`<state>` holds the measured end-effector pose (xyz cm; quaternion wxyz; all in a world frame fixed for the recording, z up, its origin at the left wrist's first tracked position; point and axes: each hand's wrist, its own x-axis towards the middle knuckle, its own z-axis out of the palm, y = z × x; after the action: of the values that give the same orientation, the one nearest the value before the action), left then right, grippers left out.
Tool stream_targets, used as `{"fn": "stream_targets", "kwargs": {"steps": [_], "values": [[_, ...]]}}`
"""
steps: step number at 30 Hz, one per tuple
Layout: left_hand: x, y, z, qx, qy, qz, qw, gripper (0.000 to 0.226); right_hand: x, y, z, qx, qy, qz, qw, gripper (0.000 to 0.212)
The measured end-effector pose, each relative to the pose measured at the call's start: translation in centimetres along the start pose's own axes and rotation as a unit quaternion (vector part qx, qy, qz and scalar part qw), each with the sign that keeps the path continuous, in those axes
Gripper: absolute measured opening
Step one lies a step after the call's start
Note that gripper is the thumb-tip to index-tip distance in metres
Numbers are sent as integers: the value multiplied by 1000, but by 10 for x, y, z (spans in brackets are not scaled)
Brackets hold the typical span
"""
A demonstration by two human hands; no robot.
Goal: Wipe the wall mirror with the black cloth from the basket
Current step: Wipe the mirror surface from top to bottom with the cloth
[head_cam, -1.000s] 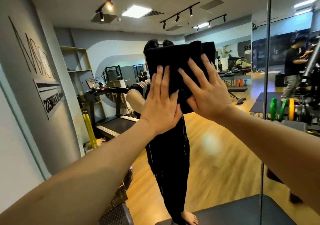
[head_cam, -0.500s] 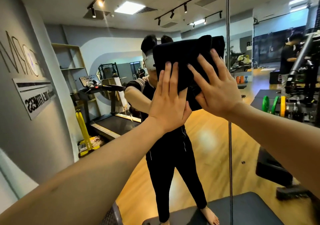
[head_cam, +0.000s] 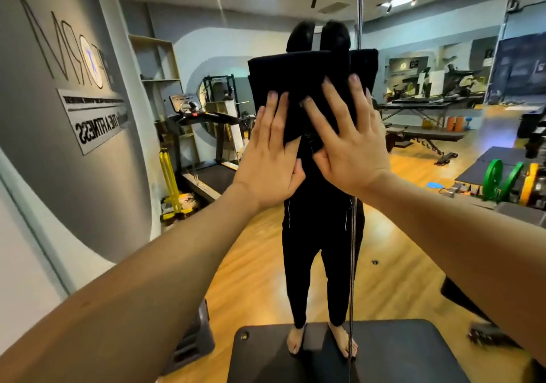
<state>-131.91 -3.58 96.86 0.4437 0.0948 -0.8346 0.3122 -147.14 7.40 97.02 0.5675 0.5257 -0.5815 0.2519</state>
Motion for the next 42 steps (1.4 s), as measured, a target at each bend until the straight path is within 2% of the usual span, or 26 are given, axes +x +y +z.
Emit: {"fn": "stream_targets", "kwargs": {"steps": [5, 11, 18, 23, 29, 33, 42], "values": [[-28, 19, 10, -22, 5, -20, 1000, 77, -30, -8, 6, 6, -12, -2, 1000, 69], [-75, 42, 26, -12, -34, -48, 998, 71, -75, -26, 17, 27, -25, -12, 999, 69], [-88, 23, 12, 28, -74, -19, 997, 73, -76, -42, 17, 38, -53, 0, 998, 75], [-98, 7, -1, 53, -117, -16, 992, 61, -72, -59, 18, 28, -73, -6, 997, 76], [-108, -23, -8, 59, -102, 11, 993, 57, -60, -88, 28, 36, -75, 13, 996, 74], [-116, -45, -10, 73, -102, 23, 992, 62, -52, -106, 34, 38, -87, 19, 995, 76], [-134, -95, -11, 35, -56, 47, 997, 58, -31, -149, 47, 37, -86, 32, 995, 73]]}}
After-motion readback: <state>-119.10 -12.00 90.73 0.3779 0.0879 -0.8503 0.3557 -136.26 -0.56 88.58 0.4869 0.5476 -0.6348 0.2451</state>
